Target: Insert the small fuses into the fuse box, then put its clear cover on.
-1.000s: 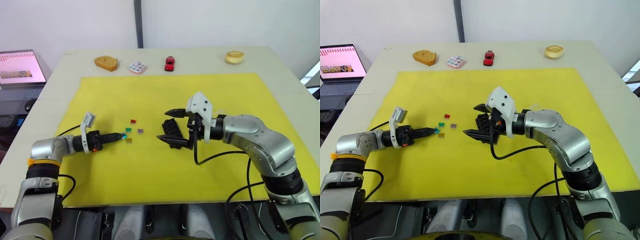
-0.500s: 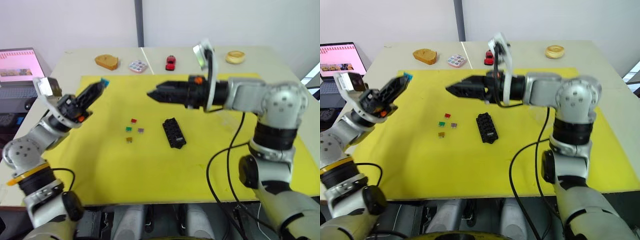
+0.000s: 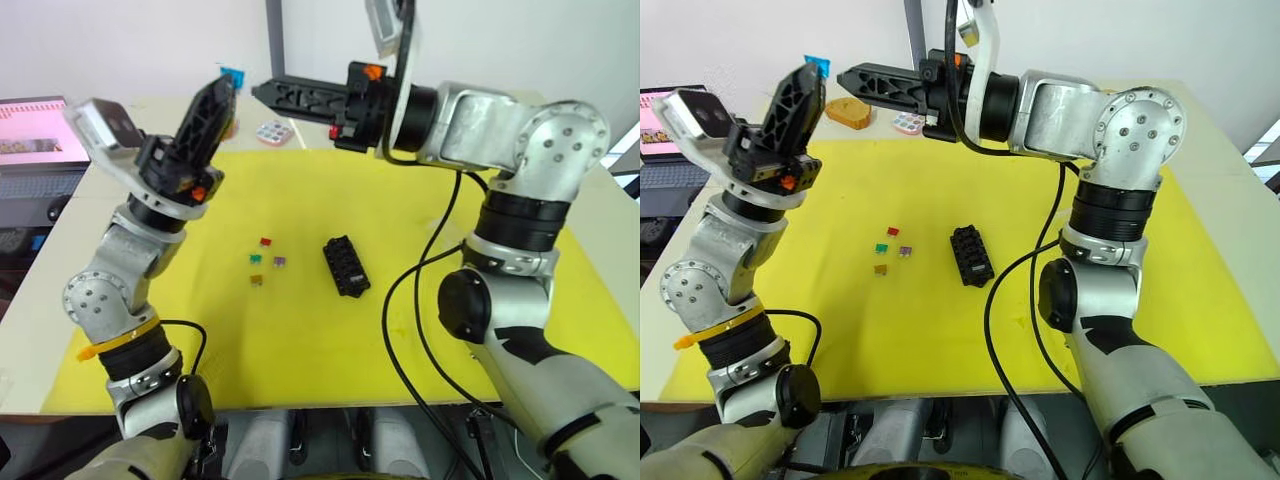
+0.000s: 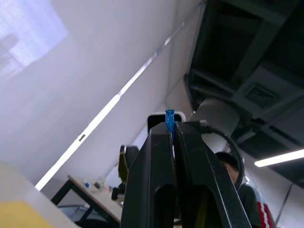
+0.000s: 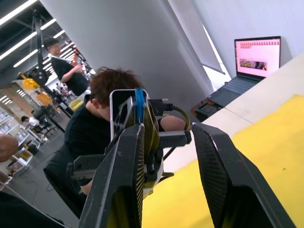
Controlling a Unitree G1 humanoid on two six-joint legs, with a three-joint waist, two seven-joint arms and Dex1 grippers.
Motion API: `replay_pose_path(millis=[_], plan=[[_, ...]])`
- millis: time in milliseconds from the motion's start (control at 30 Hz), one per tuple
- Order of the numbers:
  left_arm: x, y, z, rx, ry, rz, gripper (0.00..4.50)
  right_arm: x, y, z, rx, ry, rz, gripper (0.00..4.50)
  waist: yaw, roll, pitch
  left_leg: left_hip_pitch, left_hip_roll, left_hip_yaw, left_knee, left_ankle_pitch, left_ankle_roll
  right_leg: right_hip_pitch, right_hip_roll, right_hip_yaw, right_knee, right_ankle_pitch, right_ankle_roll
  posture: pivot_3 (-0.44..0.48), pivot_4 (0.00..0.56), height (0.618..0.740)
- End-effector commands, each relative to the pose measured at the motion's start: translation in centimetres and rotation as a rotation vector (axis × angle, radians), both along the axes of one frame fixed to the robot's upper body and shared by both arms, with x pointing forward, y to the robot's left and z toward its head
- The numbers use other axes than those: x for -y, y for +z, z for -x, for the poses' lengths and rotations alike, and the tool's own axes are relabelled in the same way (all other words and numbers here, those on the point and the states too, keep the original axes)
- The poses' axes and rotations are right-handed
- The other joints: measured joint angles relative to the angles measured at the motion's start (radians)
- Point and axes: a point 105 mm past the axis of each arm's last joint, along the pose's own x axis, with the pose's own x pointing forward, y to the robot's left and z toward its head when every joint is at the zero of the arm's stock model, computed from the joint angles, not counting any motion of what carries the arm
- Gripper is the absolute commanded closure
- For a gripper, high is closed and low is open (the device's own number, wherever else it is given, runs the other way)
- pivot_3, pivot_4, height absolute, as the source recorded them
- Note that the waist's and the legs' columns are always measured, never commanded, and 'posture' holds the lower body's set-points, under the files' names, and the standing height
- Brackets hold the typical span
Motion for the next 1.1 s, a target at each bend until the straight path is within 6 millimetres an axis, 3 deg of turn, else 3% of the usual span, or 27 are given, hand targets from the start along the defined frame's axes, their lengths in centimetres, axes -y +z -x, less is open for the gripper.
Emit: replay_pose_path(millis=[33,200,433,1100], plan=[[0.4,0.2,0.4,0.032,-0.001,-0.059,4.50,0.1,1.1,0.9,0.043,0.024,-0.037,2.83,-0.001,0.000,0.000,0.000,0.000,0.000,0.000,0.000,0.000,0.000,0.000,0.000,0.000,0.000,0.000,0.000,0.150,0.740],[0.3,-0.6,0.0,0.029,0.029,-0.240,4.50,1.4,-0.3,1.4,0.056,0.046,0.048,2.83,-0.001,0.000,0.000,0.000,0.000,0.000,0.000,-0.001,0.002,0.000,0.001,0.000,-0.001,0.000,0.000,0.000,0.150,0.740],[0.6,-1.0,1.4,0.069,-0.050,-0.428,4.50,2.5,-2.5,2.0,0.054,0.079,0.168,2.83,-0.012,0.000,0.000,0.000,0.000,0.000,-0.001,-0.003,0.005,-0.001,0.001,0.000,-0.001,0.000,0.000,0.000,0.150,0.740],[1.0,-1.3,1.7,0.071,-0.076,-0.417,4.50,3.0,-2.1,3.0,0.049,0.131,0.111,2.83,-0.014,0.000,0.000,-0.001,0.001,0.000,-0.002,-0.005,0.003,-0.004,-0.003,0.001,-0.002,0.000,0.000,0.000,0.150,0.740]])
